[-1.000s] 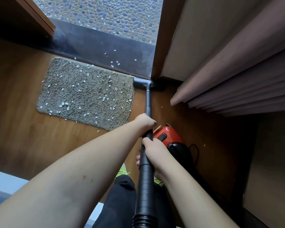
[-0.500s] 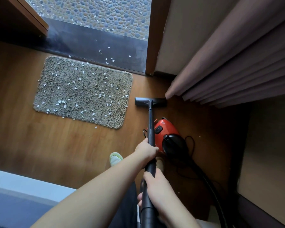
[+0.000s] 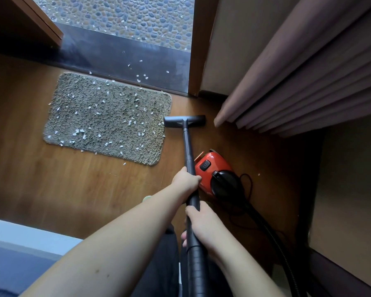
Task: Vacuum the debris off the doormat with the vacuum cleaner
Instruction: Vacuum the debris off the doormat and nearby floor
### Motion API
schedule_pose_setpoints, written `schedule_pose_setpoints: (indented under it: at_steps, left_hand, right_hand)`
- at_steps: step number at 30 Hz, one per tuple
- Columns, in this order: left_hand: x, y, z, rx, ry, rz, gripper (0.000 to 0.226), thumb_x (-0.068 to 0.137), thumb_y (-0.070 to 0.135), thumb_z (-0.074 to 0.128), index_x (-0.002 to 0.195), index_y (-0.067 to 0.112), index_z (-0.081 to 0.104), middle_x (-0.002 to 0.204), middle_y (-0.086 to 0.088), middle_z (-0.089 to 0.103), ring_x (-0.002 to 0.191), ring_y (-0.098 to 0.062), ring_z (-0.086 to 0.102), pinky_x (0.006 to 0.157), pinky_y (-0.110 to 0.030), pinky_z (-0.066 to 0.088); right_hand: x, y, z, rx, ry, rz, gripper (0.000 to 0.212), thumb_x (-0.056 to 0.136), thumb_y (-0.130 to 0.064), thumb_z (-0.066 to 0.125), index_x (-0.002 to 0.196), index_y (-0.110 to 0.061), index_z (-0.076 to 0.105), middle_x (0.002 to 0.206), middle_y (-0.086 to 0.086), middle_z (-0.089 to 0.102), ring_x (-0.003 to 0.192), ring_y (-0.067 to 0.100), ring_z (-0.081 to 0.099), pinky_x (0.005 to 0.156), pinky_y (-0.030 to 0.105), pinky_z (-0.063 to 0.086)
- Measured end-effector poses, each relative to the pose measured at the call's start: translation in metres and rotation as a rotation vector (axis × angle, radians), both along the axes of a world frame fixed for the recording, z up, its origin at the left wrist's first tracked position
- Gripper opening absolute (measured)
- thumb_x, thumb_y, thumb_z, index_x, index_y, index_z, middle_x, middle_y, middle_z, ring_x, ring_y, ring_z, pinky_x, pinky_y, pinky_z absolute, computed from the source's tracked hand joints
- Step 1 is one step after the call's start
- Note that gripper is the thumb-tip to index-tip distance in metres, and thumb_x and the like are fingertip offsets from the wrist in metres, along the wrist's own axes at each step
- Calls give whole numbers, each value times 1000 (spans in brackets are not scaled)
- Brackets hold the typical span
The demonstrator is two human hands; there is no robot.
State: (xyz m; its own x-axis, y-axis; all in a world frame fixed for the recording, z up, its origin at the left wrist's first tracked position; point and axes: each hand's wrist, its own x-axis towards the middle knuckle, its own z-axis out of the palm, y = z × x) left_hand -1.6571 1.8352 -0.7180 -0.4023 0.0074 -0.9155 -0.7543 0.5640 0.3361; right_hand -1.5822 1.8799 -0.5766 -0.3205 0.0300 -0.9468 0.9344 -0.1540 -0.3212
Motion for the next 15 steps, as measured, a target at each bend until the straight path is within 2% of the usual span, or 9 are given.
schedule_pose_setpoints:
  at_steps: [3,7,9,11,13,15]
  left_hand:
    - [-5,-9,-2,2,44,48,35,59,35,57,89,22,46,93,-18,66,85,-43,70,78,-55,59]
    - [-8,-28,9,16,50,145,30,58,34,55,82,22,41,89,-16,64,87,-44,69,79,-56,58]
    - [-4,-40,17,9,45,216,30,61,31,58,85,20,43,83,-15,61,79,-41,69,75,-54,59]
    - [1,-52,23,30,23,328,23,77,19,60,95,13,48,75,-15,54,60,-33,62,59,-43,58]
    - [9,-64,26,31,-14,413,20,86,8,55,105,9,47,74,-17,51,51,-27,55,48,-33,51]
    - [16,-72,31,37,-45,459,21,87,7,53,107,8,45,75,-17,50,49,-26,53,45,-30,48]
  right_hand:
    - [-3,-5,0,1,15,62,12,98,-18,43,101,-7,41,82,13,48,42,20,55,40,29,47]
    - [-5,-17,1,7,19,160,18,97,-19,42,112,-8,41,89,15,50,42,21,58,42,32,50]
    - [-8,-23,5,-22,5,220,18,97,-17,40,112,-8,39,85,15,49,41,22,56,41,33,50]
    - [-11,-29,6,-21,13,298,18,97,-17,39,112,-8,38,82,15,49,41,23,56,41,35,52]
    - [-4,-37,21,-6,32,382,22,96,-18,38,116,-9,38,83,17,51,43,23,58,48,42,55]
    - [-9,-43,48,-49,12,463,23,95,-16,39,116,-6,38,73,16,54,39,22,57,56,49,58]
